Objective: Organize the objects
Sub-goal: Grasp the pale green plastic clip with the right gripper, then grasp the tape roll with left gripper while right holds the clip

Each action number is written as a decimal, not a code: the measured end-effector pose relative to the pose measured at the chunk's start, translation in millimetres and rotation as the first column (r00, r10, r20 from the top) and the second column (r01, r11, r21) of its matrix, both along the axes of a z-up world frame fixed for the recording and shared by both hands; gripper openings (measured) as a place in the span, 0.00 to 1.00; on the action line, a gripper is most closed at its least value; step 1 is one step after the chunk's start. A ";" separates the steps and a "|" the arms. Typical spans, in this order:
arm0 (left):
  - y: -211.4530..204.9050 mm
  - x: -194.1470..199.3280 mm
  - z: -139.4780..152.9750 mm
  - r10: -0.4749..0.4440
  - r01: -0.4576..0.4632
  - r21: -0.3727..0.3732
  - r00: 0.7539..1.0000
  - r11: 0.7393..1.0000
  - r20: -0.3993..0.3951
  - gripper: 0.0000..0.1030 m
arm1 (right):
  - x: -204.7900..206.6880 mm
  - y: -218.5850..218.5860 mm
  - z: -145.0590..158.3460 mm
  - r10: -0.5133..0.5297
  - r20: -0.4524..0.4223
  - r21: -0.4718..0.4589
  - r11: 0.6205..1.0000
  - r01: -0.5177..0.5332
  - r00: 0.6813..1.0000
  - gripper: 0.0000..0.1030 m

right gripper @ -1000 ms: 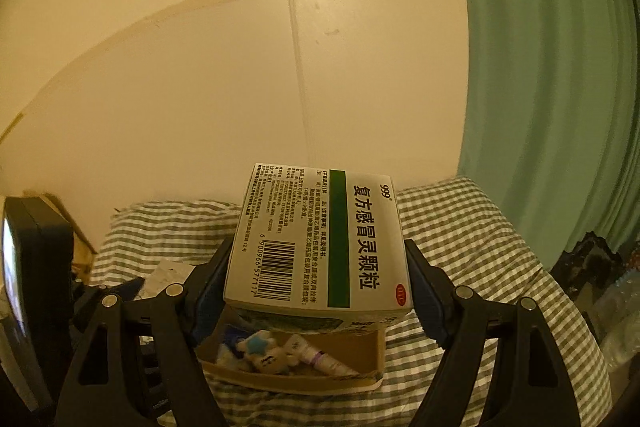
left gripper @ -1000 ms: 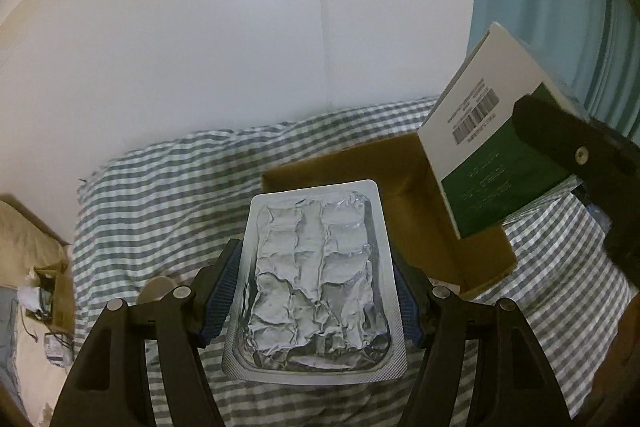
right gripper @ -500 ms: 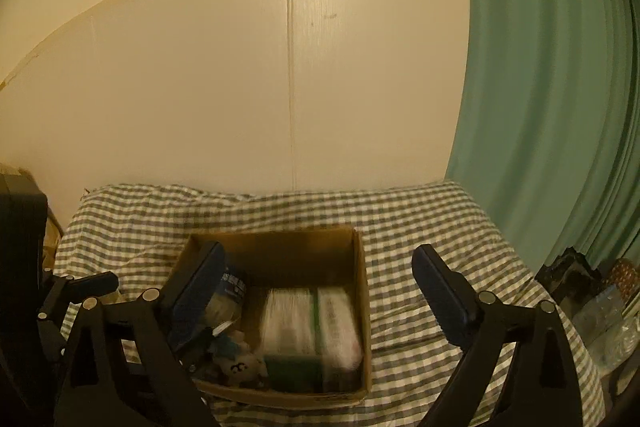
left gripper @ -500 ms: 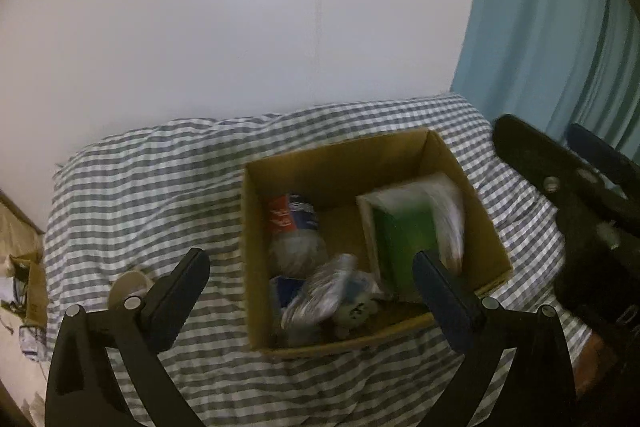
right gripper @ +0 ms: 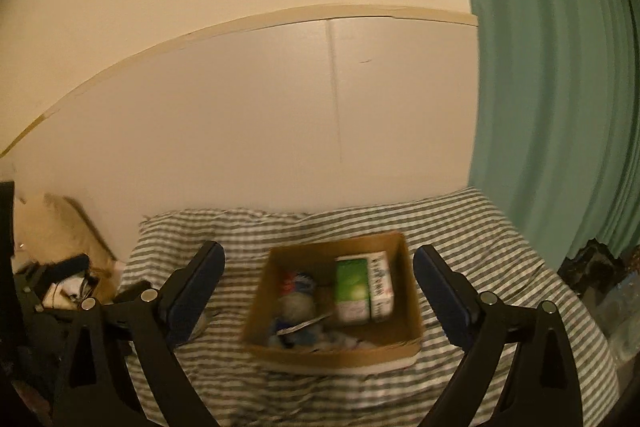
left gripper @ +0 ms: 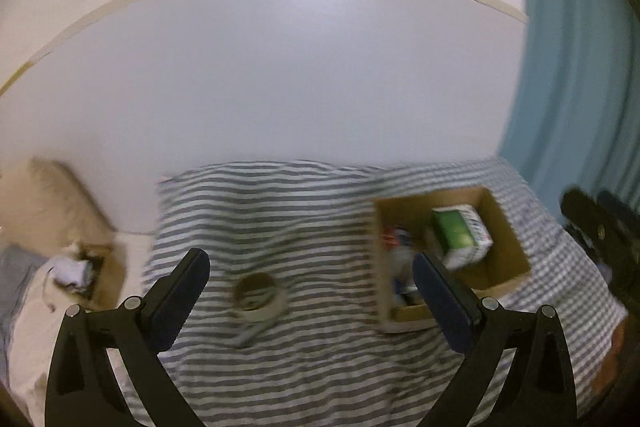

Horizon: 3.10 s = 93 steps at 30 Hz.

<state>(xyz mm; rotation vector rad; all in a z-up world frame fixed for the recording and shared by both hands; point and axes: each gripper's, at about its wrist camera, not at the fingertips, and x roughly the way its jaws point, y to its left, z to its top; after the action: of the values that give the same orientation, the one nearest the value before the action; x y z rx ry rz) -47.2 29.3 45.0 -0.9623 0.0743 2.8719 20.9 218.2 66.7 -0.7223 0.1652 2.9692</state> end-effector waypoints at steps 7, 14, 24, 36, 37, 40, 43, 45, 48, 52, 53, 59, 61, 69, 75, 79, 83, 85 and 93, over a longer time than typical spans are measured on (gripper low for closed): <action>-76.6 0.3 -38.2 0.167 -0.168 0.009 0.985 0.986 0.046 1.00 | -6.6 -66.0 -20.6 0.049 0.042 0.036 0.998 -0.051 0.998 0.93; -117.9 -20.2 -98.0 0.260 -0.254 -0.063 0.956 0.965 0.134 1.00 | -41.7 -141.3 -63.8 0.155 0.118 0.052 0.985 -0.162 0.981 0.93; -142.3 -53.7 -173.7 0.310 -0.253 -0.281 0.933 0.926 0.183 1.00 | -99.3 -198.8 -174.0 0.223 0.354 0.002 0.971 -0.239 0.909 0.93; -207.1 -66.0 -217.8 0.358 -0.396 0.032 0.859 0.917 0.366 1.00 | -143.1 -241.3 -257.2 0.262 0.525 -0.045 0.959 -0.281 0.810 0.92; -209.5 -64.8 -217.8 0.359 -0.401 0.040 0.858 0.915 0.367 1.00 | -146.4 -246.3 -262.2 0.267 0.531 -0.050 0.957 -0.285 0.804 0.91; -215.2 -63.3 -217.0 0.361 -0.407 0.054 0.858 0.912 0.366 1.00 | -158.6 -261.0 -278.6 0.259 0.558 -0.029 0.955 -0.294 0.788 0.86; -217.5 -67.7 -216.1 0.364 -0.404 0.037 0.857 0.914 0.364 1.00 | -169.8 -262.3 -282.6 0.245 0.547 -0.029 0.961 -0.274 0.800 0.77; -216.1 -70.6 -216.5 0.359 -0.396 0.027 0.858 0.918 0.369 1.00 | -176.9 -255.5 -283.1 0.229 0.540 -0.041 0.968 -0.246 0.810 0.63; -208.3 -71.8 -216.2 0.351 -0.376 -0.001 0.863 0.927 0.363 1.00 | -173.8 -240.6 -281.0 0.228 0.526 -0.080 0.973 -0.219 0.819 0.39; -188.9 -70.9 -213.3 0.333 -0.339 -0.048 0.874 0.940 0.355 1.00 | -156.1 -229.4 -272.8 0.226 0.524 -0.060 0.972 -0.229 0.821 0.25; -184.2 -70.6 -212.2 0.328 -0.332 -0.054 0.875 0.942 0.355 1.00 | -152.5 -226.4 -269.7 0.229 0.526 -0.063 0.971 -0.231 0.819 0.25; -146.7 -69.5 -203.1 0.279 -0.274 -0.065 0.896 0.960 0.345 1.00 | -124.0 -195.2 -237.8 0.227 0.503 -0.031 0.969 -0.245 0.834 0.10; -131.5 -68.8 -199.9 0.256 -0.250 -0.062 0.906 0.966 0.338 1.00 | -116.3 -185.7 -225.6 0.227 0.489 -0.002 0.966 -0.259 0.842 0.09; -90.0 -75.0 -205.6 0.188 -0.173 -0.073 0.923 0.982 0.335 1.00 | -98.7 -146.9 -193.0 0.200 0.431 0.038 0.970 -0.239 0.880 0.09; -89.5 -96.2 -216.4 0.195 -0.202 -0.020 0.908 0.979 0.372 1.00 | -103.1 -138.3 -176.9 0.199 0.371 0.046 0.972 -0.232 0.907 0.09; -77.6 -114.8 -222.5 0.169 -0.178 -0.012 0.910 0.984 0.378 1.00 | -116.2 -146.7 -177.0 0.218 0.352 0.078 0.962 -0.261 0.910 0.09; -62.1 -135.7 -234.2 0.120 -0.126 -0.009 0.918 0.992 0.379 1.00 | -128.0 -151.8 -180.0 0.222 0.345 0.086 0.960 -0.266 0.912 0.09; -59.1 -145.4 -239.2 0.086 -0.105 0.029 0.919 0.994 0.385 1.00 | -132.2 -151.0 -182.6 0.215 0.346 0.097 0.960 -0.263 0.913 0.09; -36.9 -163.5 -255.6 0.048 -0.033 -0.048 0.927 0.998 0.372 1.00 | -140.6 -140.3 -190.0 0.202 0.351 0.096 0.964 -0.249 0.915 0.09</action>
<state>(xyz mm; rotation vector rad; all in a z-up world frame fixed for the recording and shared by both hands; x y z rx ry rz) -210.8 -7.6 -210.6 -1.5149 0.0809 2.6741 -119.7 77.9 -123.3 -1.2946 -0.1581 2.9603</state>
